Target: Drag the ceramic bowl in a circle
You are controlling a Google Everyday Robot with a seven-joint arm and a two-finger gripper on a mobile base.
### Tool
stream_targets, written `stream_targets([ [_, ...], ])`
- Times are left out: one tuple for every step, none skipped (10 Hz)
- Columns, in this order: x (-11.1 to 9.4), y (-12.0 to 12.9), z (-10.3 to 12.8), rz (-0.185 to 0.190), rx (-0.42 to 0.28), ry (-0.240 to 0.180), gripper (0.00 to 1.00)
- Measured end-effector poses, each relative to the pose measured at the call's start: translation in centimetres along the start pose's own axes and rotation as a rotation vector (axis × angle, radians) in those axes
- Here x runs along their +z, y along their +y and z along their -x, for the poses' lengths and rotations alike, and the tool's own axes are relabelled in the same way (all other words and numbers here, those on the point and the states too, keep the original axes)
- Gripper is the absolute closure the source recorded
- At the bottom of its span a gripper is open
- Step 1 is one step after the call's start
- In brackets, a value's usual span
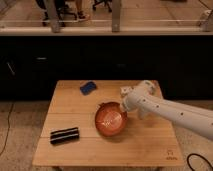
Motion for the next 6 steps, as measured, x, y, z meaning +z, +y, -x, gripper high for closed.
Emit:
stream_targets([
  [0.3, 0.1, -0.8, 0.009, -0.004, 0.001, 0.96],
  [0.5, 0.1, -1.1, 0.012, -0.006, -0.001, 0.96],
  [0.5, 0.1, -1.2, 0.012, -0.007, -0.001, 0.96],
  [1.4, -1.6, -2.3, 0.001, -0.032, -0.004, 0.96],
  [1.8, -2.7, -2.7, -0.011, -0.047, -0.004, 0.96],
  [2.1, -3.6, -3.0, -0.023, -0.058, -0.004, 0.96],
])
